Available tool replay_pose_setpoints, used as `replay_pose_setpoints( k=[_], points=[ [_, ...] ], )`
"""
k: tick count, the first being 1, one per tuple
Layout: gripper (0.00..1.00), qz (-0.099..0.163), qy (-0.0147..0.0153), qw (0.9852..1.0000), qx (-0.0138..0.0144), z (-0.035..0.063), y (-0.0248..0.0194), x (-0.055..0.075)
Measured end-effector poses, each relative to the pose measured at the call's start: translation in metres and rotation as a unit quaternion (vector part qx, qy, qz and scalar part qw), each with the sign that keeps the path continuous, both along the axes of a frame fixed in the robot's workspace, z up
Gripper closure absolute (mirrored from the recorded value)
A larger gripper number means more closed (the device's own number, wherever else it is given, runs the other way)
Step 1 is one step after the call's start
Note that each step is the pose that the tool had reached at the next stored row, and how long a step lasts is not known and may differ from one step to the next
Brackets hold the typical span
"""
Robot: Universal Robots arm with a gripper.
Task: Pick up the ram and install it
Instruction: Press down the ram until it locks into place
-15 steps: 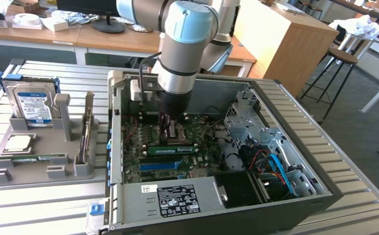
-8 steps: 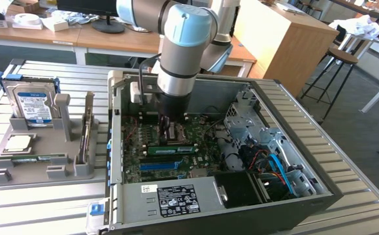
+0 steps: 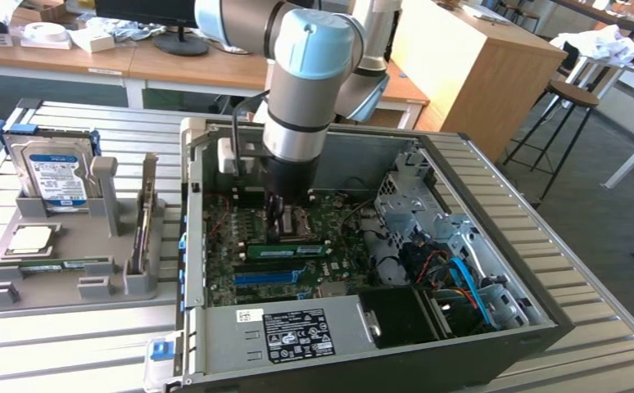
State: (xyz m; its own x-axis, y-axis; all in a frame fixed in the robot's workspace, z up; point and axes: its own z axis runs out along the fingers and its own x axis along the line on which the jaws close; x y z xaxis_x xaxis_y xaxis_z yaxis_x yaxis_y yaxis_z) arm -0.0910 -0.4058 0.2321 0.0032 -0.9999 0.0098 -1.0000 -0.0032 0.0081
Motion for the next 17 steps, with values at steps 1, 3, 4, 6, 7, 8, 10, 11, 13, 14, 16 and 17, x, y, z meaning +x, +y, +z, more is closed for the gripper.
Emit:
replay_pose_setpoints(
  k=[1,3,4,6,7,8,10,11,13,14,16,17],
  points=[
    [0.9,0.0,0.0001,1.0,-0.0001,-0.0005,-0.0001,0.0],
    [0.9,0.0,0.0001,1.0,-0.0002,-0.0016,-0.0001,0.0],
    [0.9,0.0,0.0001,1.0,-0.0001,-0.002,-0.0001,0.0],
    [0.9,0.0,0.0002,1.0,-0.0003,-0.0023,-0.0001,-0.0001],
    [0.9,0.0,0.0002,1.0,-0.0003,-0.0023,-0.0001,-0.0001],
    [0.9,0.0,0.0001,1.0,-0.0002,-0.0024,-0.0001,0.0],
    [0.9,0.0,0.0,1.0,0.0,-0.0026,-0.0004,-0.0001],
    [0.9,0.0,0.0,1.0,0.0,-0.0026,-0.0007,-0.0001],
    [0.9,0.0,0.0,1.0,-0.0001,-0.0025,-0.0008,0.0],
    [0.9,0.0,0.0001,1.0,-0.0001,-0.0025,-0.0009,0.0],
    [0.9,0.0,0.0001,1.0,-0.0002,-0.0028,-0.001,-0.0001],
    [0.9,0.0,0.0001,1.0,-0.0002,-0.0032,-0.001,-0.0001]
  ],
)
